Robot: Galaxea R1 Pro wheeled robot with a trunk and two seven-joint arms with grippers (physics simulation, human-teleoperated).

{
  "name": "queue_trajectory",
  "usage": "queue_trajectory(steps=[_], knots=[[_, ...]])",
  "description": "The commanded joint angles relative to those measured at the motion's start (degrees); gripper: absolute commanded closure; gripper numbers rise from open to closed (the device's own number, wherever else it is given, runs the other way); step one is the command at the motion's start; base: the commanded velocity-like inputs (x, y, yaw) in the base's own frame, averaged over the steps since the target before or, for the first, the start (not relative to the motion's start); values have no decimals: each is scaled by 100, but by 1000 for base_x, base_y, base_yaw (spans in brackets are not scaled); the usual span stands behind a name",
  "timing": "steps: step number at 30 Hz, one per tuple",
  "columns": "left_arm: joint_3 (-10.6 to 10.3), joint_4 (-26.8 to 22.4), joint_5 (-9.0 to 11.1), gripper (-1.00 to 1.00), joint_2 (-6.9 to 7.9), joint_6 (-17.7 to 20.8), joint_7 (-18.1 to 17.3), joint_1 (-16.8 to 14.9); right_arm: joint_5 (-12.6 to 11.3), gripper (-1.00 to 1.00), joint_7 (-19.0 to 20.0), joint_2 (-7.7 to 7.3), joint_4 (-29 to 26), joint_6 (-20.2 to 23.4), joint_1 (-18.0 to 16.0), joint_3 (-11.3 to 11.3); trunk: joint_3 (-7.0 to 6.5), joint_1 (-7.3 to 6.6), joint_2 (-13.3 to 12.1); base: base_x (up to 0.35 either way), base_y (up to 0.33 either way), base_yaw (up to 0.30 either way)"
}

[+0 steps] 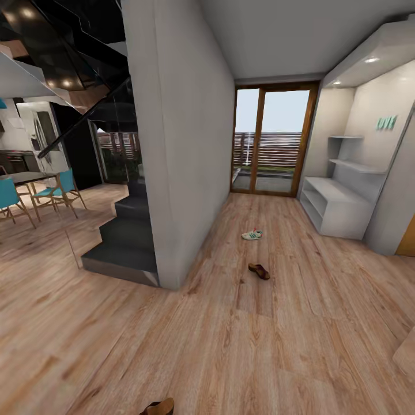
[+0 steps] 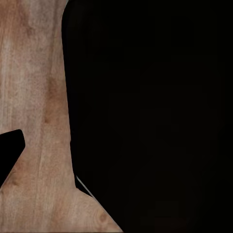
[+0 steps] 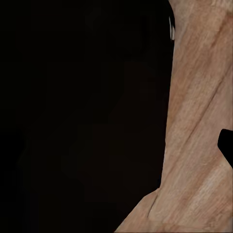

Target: Pick up the two gym shoes and the two sandals from the corridor floor and place them onto the hallstand (shoe rack) in the corridor, making sure they are on the rack and not on the floor. Arrange them so the two gym shoes are next to each other and the two sandals are next to each other.

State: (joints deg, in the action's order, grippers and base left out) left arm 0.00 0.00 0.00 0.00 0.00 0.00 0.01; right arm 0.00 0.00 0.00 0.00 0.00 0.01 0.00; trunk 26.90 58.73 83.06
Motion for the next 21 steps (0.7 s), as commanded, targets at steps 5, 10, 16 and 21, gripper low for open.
queue_trajectory(steps=[5, 10, 16, 21], knots=[[9, 24, 4, -100, -11, -14, 26, 26, 17, -100, 15, 162, -152, -68, -25, 15, 3, 0, 2, 0, 0, 0], [11, 11, 8, -100, -10, -19, 26, 26, 17, -100, 17, 173, -159, -63, -25, 11, 3, 0, 2, 0, 0, 0], [-9, -47, -14, -100, -2, -25, 26, 26, 19, -100, 14, 175, -238, -154, -26, 10, 3, 0, 2, 0, 0, 0], [-14, -93, -24, -100, 54, -26, 26, 6, 24, -100, -10, 145, -336, -201, -27, 9, 3, 0, 2, 0, 0, 0]])
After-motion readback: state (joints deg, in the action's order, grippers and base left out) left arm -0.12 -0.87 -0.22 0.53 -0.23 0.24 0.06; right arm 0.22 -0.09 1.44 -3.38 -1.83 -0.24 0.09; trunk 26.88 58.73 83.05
